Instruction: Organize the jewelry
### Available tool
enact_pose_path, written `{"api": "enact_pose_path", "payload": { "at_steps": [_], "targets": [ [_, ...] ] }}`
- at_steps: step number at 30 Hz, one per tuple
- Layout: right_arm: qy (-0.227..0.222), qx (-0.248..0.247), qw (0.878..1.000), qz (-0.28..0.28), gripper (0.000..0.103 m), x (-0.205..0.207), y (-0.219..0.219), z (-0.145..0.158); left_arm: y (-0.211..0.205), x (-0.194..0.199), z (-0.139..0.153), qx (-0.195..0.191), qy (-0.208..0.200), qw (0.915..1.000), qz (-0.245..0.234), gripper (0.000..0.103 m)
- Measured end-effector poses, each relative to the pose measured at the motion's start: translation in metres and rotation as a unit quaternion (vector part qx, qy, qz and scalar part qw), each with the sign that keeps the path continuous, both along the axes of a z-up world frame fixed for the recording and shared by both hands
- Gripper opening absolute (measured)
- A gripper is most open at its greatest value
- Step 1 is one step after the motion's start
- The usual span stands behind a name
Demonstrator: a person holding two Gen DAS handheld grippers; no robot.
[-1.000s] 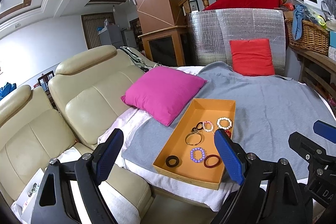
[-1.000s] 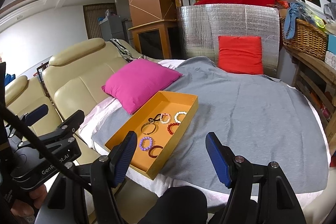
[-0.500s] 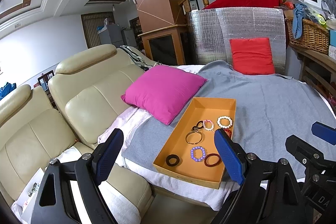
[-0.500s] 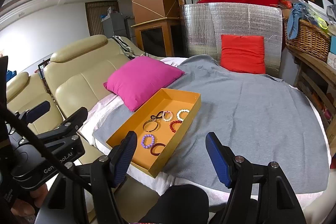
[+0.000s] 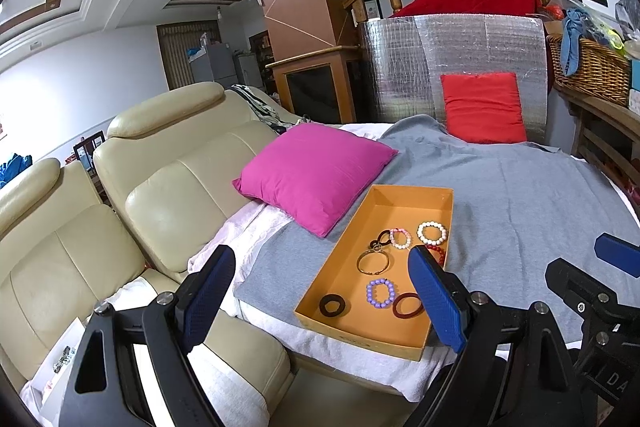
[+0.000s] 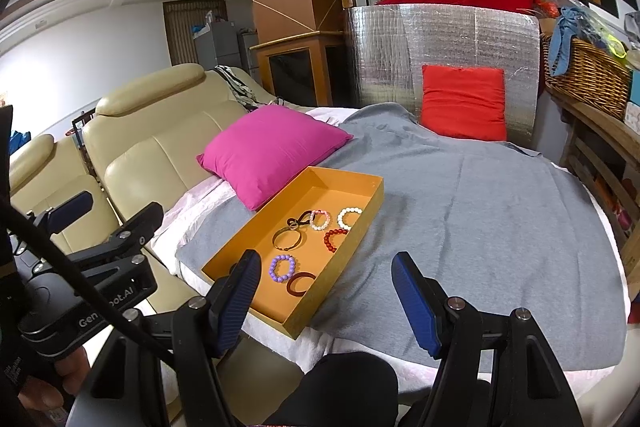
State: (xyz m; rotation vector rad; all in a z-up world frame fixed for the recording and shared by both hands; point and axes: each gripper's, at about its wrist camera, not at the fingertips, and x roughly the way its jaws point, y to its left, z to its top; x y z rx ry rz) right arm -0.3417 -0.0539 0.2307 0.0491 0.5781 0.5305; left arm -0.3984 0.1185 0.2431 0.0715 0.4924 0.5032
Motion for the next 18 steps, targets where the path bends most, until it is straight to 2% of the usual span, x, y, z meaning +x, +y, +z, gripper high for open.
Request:
{"api": "enact_pose_path", "payload": {
  "at_steps": [11,18],
  "targets": [
    [0.0,-0.002,1.0,0.0,0.072,0.003,0.002,0.002,0.002,0.002,0.0,0.003,0.003,1.0,0.001,0.088],
    [0.004,-0.002,1.0,-0.004,0.072,0.018,0.008,0.006,0.015,0.004,-0.005,-0.002,0.008,0.9999,0.008,0.088]
  ]
}}
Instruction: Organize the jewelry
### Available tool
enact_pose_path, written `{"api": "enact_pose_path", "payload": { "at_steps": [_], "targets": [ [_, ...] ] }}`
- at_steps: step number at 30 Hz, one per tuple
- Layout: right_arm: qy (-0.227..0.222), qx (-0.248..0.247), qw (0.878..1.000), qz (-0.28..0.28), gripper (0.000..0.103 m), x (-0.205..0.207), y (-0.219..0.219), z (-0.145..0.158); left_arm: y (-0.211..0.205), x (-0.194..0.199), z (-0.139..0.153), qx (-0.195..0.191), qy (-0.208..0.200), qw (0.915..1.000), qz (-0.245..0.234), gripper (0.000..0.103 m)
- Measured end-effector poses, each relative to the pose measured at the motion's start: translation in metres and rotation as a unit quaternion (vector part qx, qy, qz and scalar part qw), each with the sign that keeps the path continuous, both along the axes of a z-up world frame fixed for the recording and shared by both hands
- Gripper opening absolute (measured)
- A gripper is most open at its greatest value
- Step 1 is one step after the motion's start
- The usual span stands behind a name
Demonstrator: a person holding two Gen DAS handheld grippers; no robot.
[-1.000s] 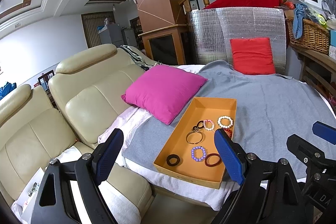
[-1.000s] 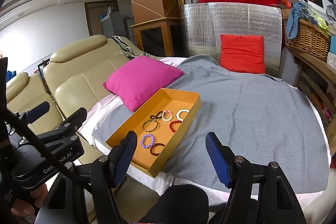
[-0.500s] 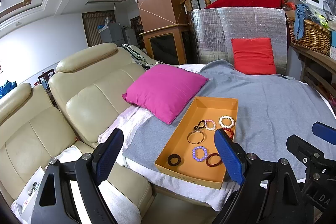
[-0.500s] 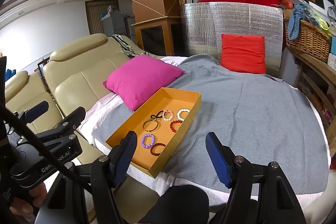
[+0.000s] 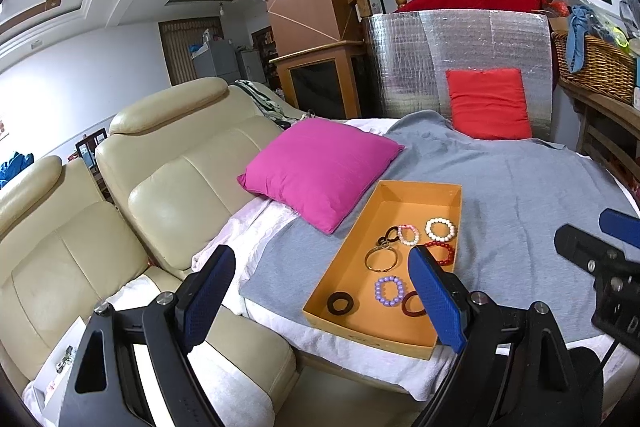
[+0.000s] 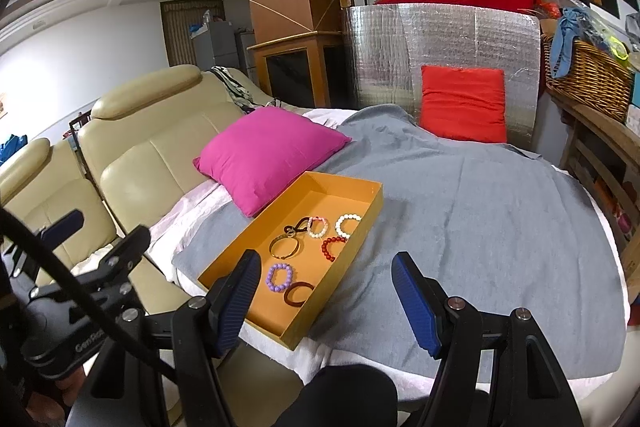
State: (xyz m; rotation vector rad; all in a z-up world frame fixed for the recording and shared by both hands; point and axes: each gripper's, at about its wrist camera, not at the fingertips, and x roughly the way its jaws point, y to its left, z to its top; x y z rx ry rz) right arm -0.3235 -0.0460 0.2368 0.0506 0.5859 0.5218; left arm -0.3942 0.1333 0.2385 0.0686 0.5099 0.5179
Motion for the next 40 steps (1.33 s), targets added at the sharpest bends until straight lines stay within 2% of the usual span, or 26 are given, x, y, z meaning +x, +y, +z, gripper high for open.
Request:
{"api": "enact_pose_path", "payload": {
  "at_steps": [21,30,36,38,40],
  "targets": [
    [0.029,-0.038,0.998,0.039,0.072,0.049,0.079,-0.021,0.066,0.037,-0.032,-0.053,0.034,0.9974,0.036,0.088],
    [0.045,-0.041,0.997,0.044,0.072,0.069,0.091,-0.032,0.078,0.055,-0.046,-0.06,0.055,0.9954,0.05,0.088],
    [0.051,-0.039,0.996,0.056,0.072,0.081,0.094,-0.041,0.074,0.07,-0.056,-0.049,0.071,0.9946,0.058,0.088],
    [0.054,-0.033,0.996,0.055,0.072,0.09,0.087,-0.046,0.067,0.079,-0.059,-0.05,0.078,0.9947,0.045,0.088],
    [0.056,-0.028,0.997,0.042,0.072,0.1,0.073,-0.051,0.049,0.096,-0.062,-0.054,0.091,0.9943,0.009,0.088]
  ]
}}
